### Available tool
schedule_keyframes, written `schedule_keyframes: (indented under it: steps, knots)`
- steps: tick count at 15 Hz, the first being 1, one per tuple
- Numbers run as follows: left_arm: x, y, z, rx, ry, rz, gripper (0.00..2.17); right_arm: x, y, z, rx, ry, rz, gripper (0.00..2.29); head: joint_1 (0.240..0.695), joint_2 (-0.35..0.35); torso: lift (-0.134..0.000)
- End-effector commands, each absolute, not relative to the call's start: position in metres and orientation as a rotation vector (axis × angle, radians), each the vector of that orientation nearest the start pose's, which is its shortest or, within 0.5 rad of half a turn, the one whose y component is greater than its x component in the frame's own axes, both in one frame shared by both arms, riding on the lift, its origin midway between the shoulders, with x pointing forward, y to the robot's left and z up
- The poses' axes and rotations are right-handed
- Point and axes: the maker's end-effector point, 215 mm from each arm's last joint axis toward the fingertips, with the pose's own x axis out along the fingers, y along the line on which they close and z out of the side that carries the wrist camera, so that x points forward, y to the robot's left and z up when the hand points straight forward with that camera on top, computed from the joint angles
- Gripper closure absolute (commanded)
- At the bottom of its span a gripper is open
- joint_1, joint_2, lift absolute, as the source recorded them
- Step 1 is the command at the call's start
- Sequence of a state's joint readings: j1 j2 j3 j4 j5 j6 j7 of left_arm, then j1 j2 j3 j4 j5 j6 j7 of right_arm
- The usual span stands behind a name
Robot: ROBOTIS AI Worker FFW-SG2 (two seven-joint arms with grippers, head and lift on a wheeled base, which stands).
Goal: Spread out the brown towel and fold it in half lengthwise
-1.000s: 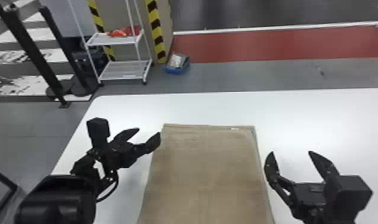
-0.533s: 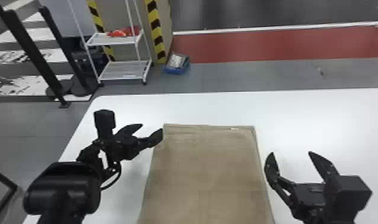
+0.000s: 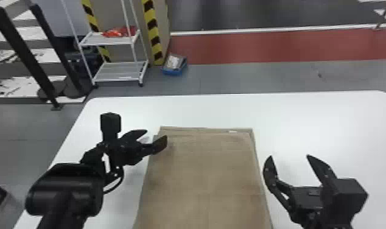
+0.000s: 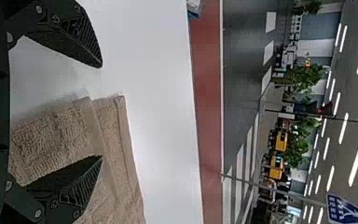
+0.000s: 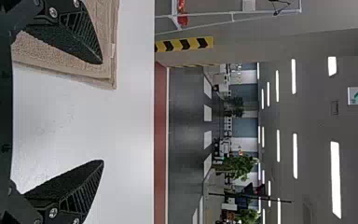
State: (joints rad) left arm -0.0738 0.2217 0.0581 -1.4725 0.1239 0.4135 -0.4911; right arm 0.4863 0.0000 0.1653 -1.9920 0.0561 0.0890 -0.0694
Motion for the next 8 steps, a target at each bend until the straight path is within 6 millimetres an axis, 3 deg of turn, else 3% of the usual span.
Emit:
schedule_keyframes:
  steps: [1, 3, 5, 8]
  knots:
    - [0.5737, 0.2536, -0.4546, -0.03, 0.436, -0.389, 0.28, 0.4408, -0.1507, -0.3861, 0.003, 0.151, 0.078, 0.13, 0.695, 0.114, -0.125]
    - [0.5735, 0.252, -0.455, -0.03, 0.437, -0.392, 0.3, 0.4412, -0.151, -0.3862, 0.003, 0.15, 0.077, 0.13, 0.695, 0.113, -0.125]
    - [0.5727, 0.2509, -0.4563, -0.019, 0.441, -0.397, 0.48, 0.4411, -0.1512, -0.3871, 0.004, 0.152, 0.075, 0.13, 0.695, 0.11, -0.125]
    - [0.5711, 0.2473, -0.4562, -0.02, 0.442, -0.416, 0.58, 0.441, -0.152, -0.388, 0.004, 0.153, 0.074, 0.13, 0.695, 0.107, -0.125]
